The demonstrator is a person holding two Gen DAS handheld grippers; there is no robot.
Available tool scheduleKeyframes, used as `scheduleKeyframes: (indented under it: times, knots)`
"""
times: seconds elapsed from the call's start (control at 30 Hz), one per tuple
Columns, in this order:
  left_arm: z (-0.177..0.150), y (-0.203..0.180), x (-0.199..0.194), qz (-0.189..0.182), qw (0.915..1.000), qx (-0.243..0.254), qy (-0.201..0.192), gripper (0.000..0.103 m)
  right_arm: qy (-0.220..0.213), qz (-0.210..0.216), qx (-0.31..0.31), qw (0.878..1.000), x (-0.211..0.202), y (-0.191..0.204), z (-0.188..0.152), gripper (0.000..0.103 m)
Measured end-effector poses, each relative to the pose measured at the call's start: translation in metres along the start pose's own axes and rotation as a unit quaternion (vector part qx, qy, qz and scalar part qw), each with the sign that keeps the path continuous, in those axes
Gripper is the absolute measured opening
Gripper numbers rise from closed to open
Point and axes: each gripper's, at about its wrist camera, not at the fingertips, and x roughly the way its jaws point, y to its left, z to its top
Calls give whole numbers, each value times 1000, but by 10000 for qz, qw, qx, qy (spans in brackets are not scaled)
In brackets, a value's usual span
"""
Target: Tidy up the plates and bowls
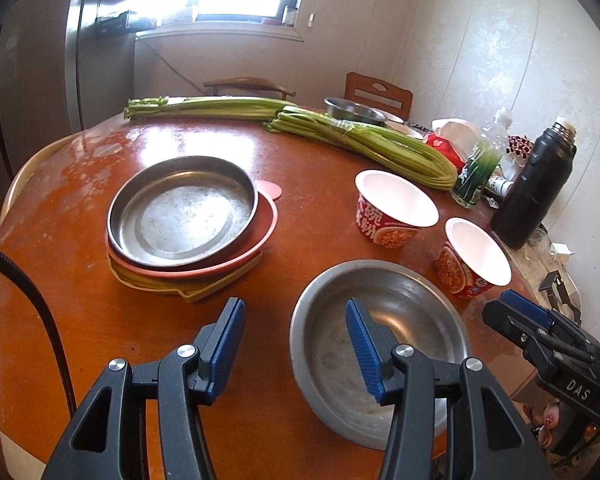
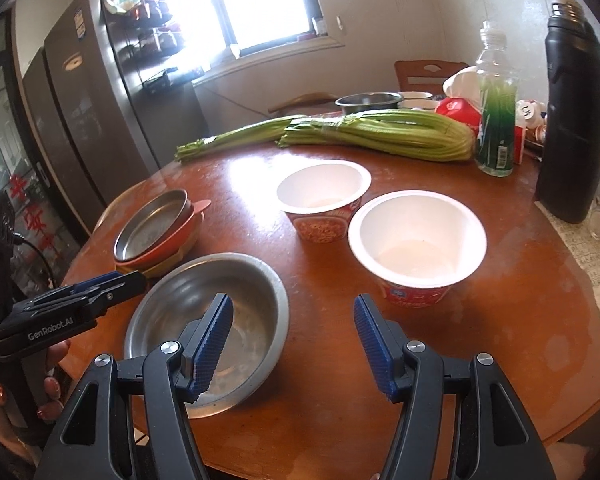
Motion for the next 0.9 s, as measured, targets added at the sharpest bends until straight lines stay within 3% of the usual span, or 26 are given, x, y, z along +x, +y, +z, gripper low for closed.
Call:
scheduleKeyframes:
  times: [0.4,0.63,0.9]
  knots:
    - [12,-57,-5,-367,9978,553,-33,52,-263,-326,210,9989,-24,-35,11,65]
    - [26,-100,11,-786,9933,846,102,52,-269,-652,474,9964,-33,-66,12,65]
    - [39,-147,44,-922,9892,1059,412,52,-141,-894,634,9939,-25,-91,14,65]
